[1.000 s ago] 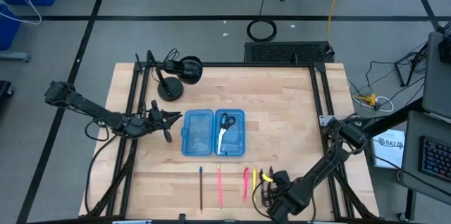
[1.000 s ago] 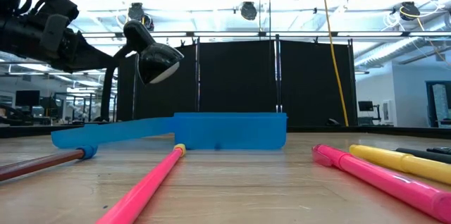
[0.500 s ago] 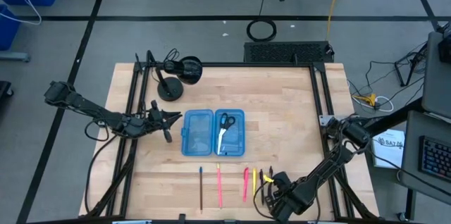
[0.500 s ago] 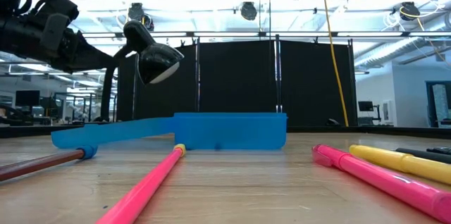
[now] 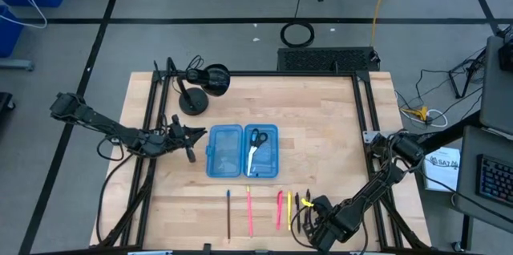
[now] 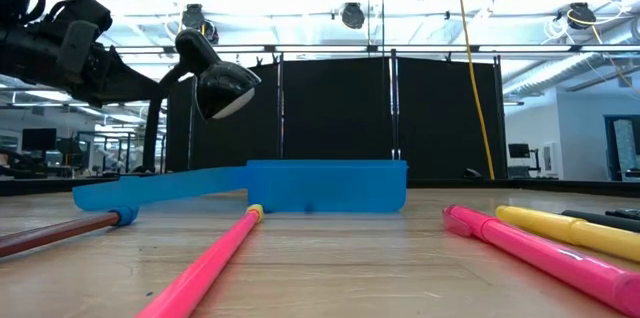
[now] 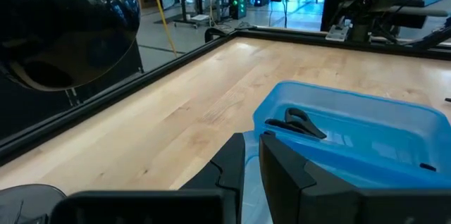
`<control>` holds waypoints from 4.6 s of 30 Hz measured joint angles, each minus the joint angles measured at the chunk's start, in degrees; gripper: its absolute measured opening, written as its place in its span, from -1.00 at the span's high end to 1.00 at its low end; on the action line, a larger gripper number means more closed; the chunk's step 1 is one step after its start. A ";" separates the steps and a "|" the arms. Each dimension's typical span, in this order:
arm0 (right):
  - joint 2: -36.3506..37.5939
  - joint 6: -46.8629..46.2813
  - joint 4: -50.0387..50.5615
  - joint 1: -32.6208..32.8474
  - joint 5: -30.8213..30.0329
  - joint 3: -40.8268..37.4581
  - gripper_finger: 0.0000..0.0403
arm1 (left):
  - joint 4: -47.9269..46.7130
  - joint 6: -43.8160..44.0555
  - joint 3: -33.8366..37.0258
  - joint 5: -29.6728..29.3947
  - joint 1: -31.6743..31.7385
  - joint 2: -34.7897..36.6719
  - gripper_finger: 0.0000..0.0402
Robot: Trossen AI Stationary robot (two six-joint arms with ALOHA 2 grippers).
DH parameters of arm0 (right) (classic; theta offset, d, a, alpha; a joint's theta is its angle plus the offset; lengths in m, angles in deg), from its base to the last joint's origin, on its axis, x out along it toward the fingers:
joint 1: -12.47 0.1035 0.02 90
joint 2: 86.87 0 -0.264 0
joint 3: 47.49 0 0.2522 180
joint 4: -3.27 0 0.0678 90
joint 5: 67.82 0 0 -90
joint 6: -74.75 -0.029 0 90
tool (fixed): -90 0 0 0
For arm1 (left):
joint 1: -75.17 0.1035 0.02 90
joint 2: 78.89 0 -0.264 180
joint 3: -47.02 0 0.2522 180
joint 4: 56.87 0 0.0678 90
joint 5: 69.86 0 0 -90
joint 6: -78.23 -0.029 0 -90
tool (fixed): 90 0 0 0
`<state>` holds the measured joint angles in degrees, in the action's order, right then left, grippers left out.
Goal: Pick & place school supplies into a supply box
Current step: Put the black pen into the blue box, then put the brown pencil into the blue box
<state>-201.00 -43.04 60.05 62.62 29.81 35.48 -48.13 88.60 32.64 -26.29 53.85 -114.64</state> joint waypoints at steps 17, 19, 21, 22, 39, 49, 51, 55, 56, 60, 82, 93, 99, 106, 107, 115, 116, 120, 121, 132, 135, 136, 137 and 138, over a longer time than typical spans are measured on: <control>17.09 2.17 6.01 0.08 -22.74 -0.25 0.88 | -0.16 -1.41 0.00 4.07 -0.02 0.01 0.76; 18.63 2.91 6.71 -0.13 -26.92 -0.33 0.88 | -0.15 -1.35 0.00 4.88 -0.02 0.00 0.76; 19.61 3.21 6.07 -0.73 -33.49 -0.04 0.88 | -0.15 -1.33 0.00 5.07 -0.02 0.00 0.76; 19.74 3.55 5.96 -1.11 -36.93 -0.05 0.88 | -0.15 -1.26 0.00 5.05 -0.02 0.00 0.76; 21.05 44.67 -23.61 -28.18 -32.79 -0.07 0.88 | 0.04 -1.18 0.00 5.01 -0.02 0.00 0.76; 19.05 52.80 -23.78 -45.45 -16.83 -0.06 0.88 | -0.07 -1.20 0.00 5.00 -0.02 0.02 0.76; 17.36 52.90 -24.40 -46.84 -14.68 -0.05 0.88 | -0.53 -1.21 0.00 4.98 0.00 0.00 0.76; 13.09 52.46 -25.74 -47.63 -12.11 -0.06 0.88 | -1.46 -1.48 0.00 5.03 -0.02 0.01 0.76; 12.04 52.30 -26.16 -47.73 -11.75 -0.06 0.88 | -1.62 -1.50 0.02 5.03 -0.01 0.01 0.76; 8.36 50.32 -28.70 -47.89 -8.74 -0.05 0.88 | -2.27 -1.55 0.01 5.04 -0.02 0.00 0.76; 4.68 47.65 -27.94 -49.75 -5.94 -0.04 0.77 | -2.17 -0.75 0.02 4.98 -0.02 0.02 0.76; 4.68 49.34 -28.17 -49.75 -5.99 -0.04 0.65 | -3.52 0.94 0.02 4.98 -0.02 0.02 0.76; 4.68 49.02 -28.10 -49.75 -5.87 -0.04 0.53 | -4.22 0.96 0.02 5.01 -0.02 0.00 0.76; 7.81 51.86 -28.63 -50.16 -5.88 -0.04 0.40 | -4.74 1.04 0.02 5.01 -0.02 0.01 0.76; 8.84 52.37 -28.61 -50.22 -5.94 -0.04 0.38 | -4.77 1.13 0.02 5.01 -0.02 0.02 0.76; 24.21 63.18 -31.70 -46.29 -11.63 -0.04 0.40 | -6.60 1.53 0.02 10.20 -0.02 0.02 0.76; 26.53 65.51 -31.60 -45.08 -13.49 -0.04 0.41 | -6.59 1.41 0.02 10.43 -0.02 0.02 0.76; 35.11 75.19 -29.60 -38.23 -22.82 -0.04 0.45 | -6.56 1.41 0.02 10.44 -0.02 0.02 0.76; 36.95 76.76 -29.02 -36.12 -26.04 -0.11 0.47 | -6.58 1.43 0.02 10.46 -0.02 0.01 0.76; 47.99 75.14 -28.60 -19.01 -51.07 -19.37 0.72 | -7.47 3.39 0.02 11.93 -0.02 0.02 0.76; 49.34 75.26 -29.81 -18.10 -51.10 -25.67 0.92 | -7.45 3.91 0.02 11.93 -0.02 0.02 0.76; 49.77 76.16 -31.38 -18.04 -51.12 -27.93 0.96 | -7.47 3.76 0.02 11.92 -0.02 0.02 0.76; 50.03 76.79 -33.63 -18.12 -51.11 -30.38 0.97 | -7.47 3.49 0.02 11.89 -0.02 0.02 0.76; 50.14 77.45 -36.47 -18.64 -50.94 -32.86 0.97 | -7.47 3.22 0.02 11.74 -0.02 0.02 0.76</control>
<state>-150.86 34.42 23.58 43.98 -21.13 2.61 -55.60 91.82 32.66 -14.55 53.82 -114.61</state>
